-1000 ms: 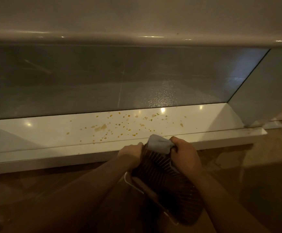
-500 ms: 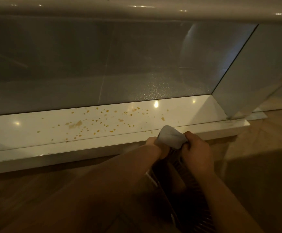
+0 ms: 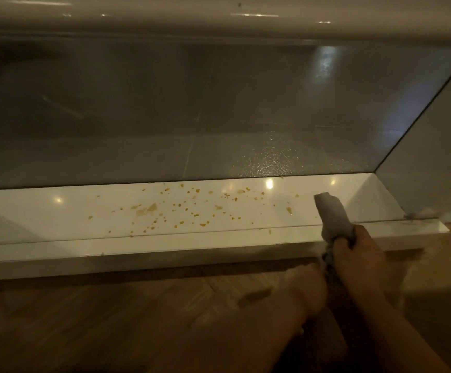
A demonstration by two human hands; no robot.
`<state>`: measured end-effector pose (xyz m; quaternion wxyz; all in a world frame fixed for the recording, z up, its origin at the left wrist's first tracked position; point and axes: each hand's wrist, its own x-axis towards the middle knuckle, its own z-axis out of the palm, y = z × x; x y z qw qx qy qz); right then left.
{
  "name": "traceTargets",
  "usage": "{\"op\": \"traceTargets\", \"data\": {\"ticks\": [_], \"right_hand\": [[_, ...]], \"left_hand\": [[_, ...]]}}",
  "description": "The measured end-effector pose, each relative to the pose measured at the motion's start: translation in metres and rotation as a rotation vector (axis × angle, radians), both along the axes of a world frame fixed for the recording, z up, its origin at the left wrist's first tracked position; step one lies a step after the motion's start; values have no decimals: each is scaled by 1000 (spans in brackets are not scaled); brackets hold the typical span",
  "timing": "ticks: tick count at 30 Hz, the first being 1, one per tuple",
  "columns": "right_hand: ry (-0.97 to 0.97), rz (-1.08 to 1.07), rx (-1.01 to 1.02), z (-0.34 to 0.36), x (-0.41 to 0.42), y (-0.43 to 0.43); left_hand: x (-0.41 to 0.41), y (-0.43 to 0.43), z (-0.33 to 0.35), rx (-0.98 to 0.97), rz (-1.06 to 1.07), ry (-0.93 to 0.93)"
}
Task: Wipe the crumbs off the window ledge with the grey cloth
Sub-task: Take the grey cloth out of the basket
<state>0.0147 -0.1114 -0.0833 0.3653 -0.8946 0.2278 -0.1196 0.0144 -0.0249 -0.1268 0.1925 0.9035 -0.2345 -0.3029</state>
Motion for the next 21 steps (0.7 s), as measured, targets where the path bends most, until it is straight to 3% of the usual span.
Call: {"op": "traceTargets", "data": {"ticks": [7,14,21], "right_hand": [[61,132,43,-26,62,-1],[312,234,-235,-53,113,11],[374,228,-449,-79,137,-7]], "left_hand": [[8,20,1,-115,-147,-20],[26,77,21,-156,-170,-130],[42,160,6,-219,-20,-345]]}}
